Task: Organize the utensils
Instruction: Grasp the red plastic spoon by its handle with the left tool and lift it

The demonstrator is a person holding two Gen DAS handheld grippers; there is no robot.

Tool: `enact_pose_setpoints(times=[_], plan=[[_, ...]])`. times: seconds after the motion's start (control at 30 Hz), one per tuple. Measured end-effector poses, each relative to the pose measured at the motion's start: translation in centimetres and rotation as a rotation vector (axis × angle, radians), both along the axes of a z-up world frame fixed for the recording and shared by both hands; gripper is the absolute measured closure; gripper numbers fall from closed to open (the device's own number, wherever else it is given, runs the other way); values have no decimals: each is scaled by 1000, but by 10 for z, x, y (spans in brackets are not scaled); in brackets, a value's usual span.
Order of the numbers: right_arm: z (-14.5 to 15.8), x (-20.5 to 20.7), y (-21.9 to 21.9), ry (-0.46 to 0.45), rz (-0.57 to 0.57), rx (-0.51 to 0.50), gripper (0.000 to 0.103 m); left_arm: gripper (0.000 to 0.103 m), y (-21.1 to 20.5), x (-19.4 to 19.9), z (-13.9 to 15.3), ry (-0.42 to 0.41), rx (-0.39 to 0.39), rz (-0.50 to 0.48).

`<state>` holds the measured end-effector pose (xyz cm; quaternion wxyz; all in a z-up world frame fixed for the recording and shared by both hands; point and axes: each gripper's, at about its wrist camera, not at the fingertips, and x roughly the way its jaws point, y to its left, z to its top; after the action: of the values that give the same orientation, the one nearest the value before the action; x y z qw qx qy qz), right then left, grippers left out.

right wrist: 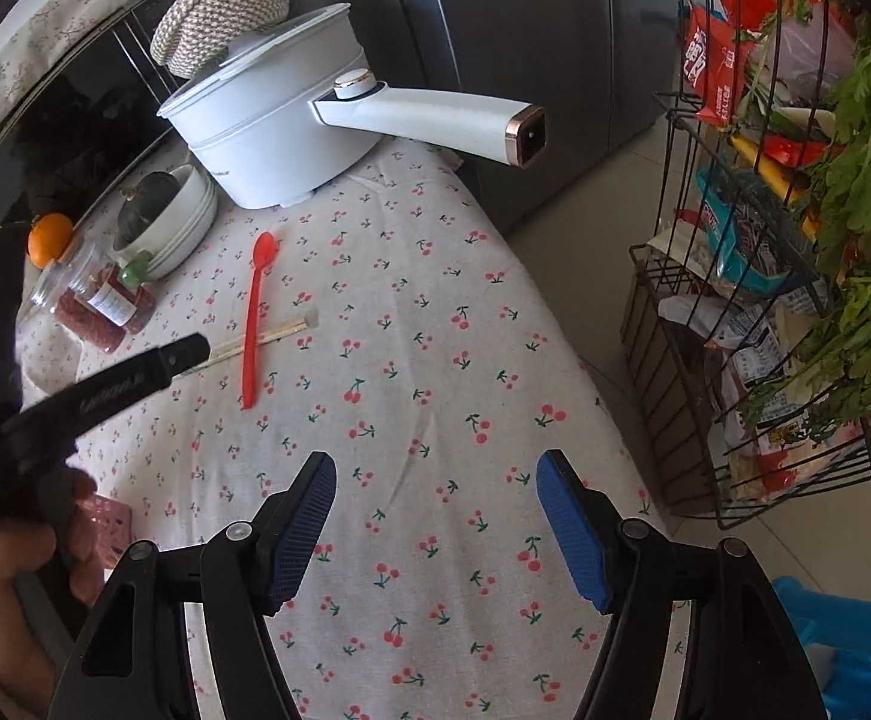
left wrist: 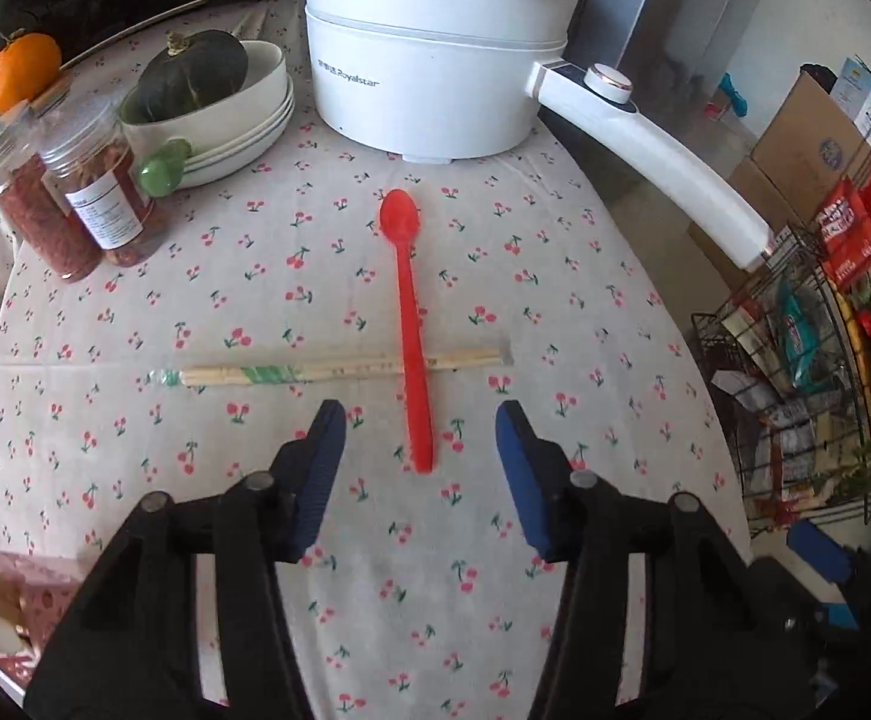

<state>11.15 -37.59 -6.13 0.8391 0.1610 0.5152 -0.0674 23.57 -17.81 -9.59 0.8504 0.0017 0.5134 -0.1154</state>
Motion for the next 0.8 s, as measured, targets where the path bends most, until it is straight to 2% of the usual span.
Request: enact_pose_setpoints(times=[0.2, 0.4, 0.43, 0.5, 0.63, 0.8], plan=[[-16, 13, -8, 33, 20, -22, 32, 67, -17, 70, -28, 16, 63, 34], [-20, 16, -17, 44, 0, 9, 32, 77, -22, 101, -56, 63, 117, 55], [-20, 16, -17, 44, 0, 8, 32, 77, -21, 102, -56, 46, 112, 56], [-20, 17, -15, 43, 5, 3, 32, 93, -21, 103, -57, 45, 112, 46], [-21, 20, -12, 49, 13, -9, 32, 94, -19, 92, -46, 13, 83, 10], [-23, 22, -11, 59, 1, -17, 32, 94, -6, 49, -7, -53, 10, -40]])
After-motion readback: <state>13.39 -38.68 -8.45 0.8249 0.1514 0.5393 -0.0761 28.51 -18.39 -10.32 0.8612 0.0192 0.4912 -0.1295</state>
